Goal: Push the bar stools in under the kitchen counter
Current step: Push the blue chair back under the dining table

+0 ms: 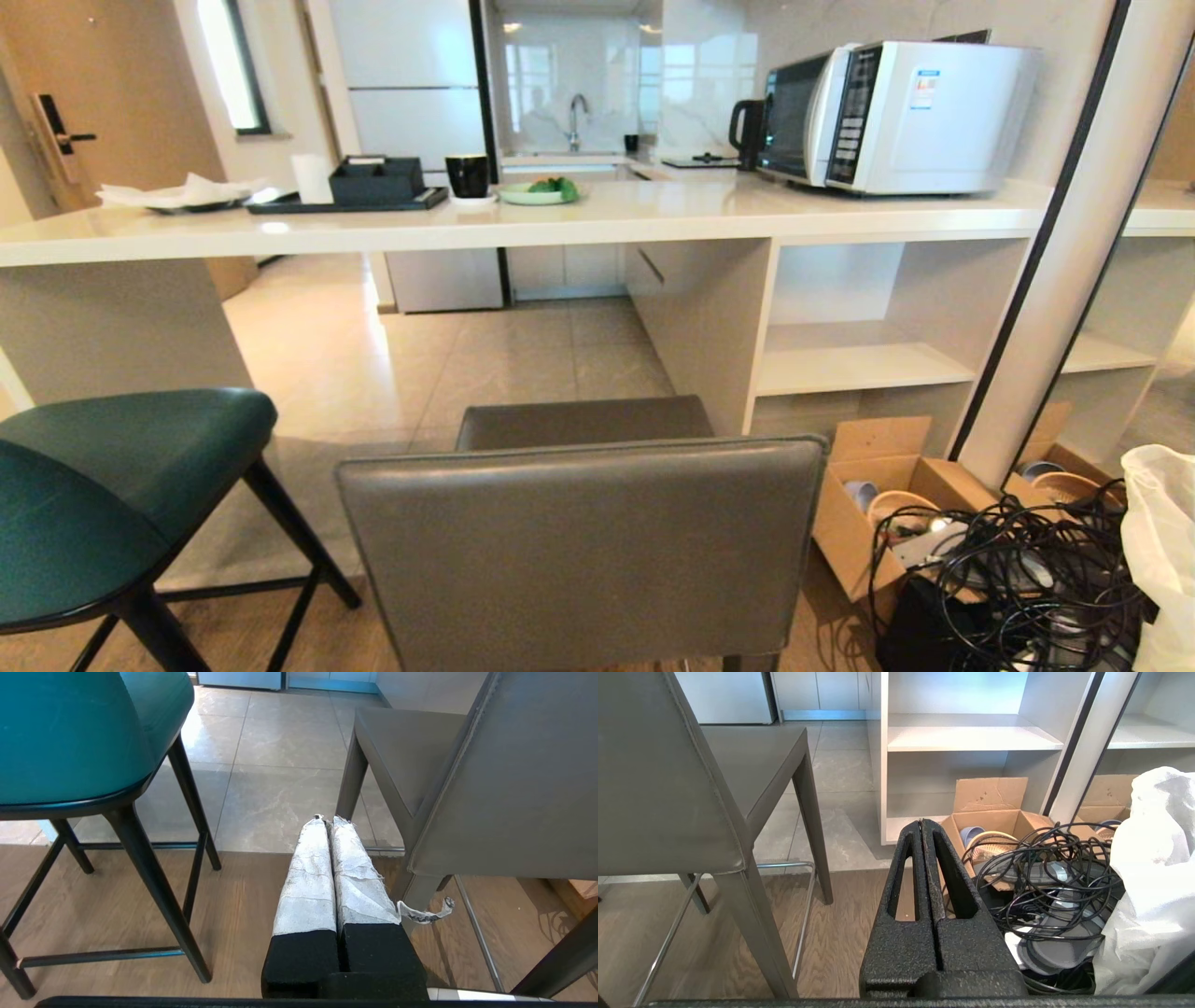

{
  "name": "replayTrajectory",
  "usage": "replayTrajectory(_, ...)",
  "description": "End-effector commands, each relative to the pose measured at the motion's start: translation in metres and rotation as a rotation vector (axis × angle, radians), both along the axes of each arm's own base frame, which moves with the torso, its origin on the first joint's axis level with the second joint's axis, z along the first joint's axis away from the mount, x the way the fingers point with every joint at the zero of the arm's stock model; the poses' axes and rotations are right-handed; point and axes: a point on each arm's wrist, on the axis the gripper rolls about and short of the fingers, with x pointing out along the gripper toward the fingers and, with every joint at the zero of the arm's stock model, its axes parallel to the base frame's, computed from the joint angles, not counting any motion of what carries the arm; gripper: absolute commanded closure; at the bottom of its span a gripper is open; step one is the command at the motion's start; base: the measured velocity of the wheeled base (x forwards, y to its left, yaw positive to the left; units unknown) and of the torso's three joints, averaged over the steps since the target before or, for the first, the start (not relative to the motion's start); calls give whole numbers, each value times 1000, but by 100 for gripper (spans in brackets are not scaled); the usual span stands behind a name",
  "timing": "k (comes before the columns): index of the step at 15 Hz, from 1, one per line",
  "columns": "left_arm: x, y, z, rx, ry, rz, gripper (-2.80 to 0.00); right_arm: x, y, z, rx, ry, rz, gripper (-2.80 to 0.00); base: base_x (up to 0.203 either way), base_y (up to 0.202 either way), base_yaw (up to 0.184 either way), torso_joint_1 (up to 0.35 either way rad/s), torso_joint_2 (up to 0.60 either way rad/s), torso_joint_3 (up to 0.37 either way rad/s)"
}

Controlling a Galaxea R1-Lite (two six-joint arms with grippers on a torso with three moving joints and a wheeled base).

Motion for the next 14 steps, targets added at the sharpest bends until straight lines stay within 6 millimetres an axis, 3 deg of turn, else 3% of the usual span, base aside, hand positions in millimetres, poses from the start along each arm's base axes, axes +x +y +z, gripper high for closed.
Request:
replayTrajectory(1,0,0,0,-1,3,2,0,0,0,0,-1,-1,1,0,0,0,0,0,0,0)
replayTrajectory(6,0,0,0,3,1,3,0,0,0,0,-1,-1,1,0,-161,0,1,3,2,1)
replayTrajectory(14,0,0,0,1,3,2,0,0,0,0,-1,-1,1,0,0,12,-2,0,0,0)
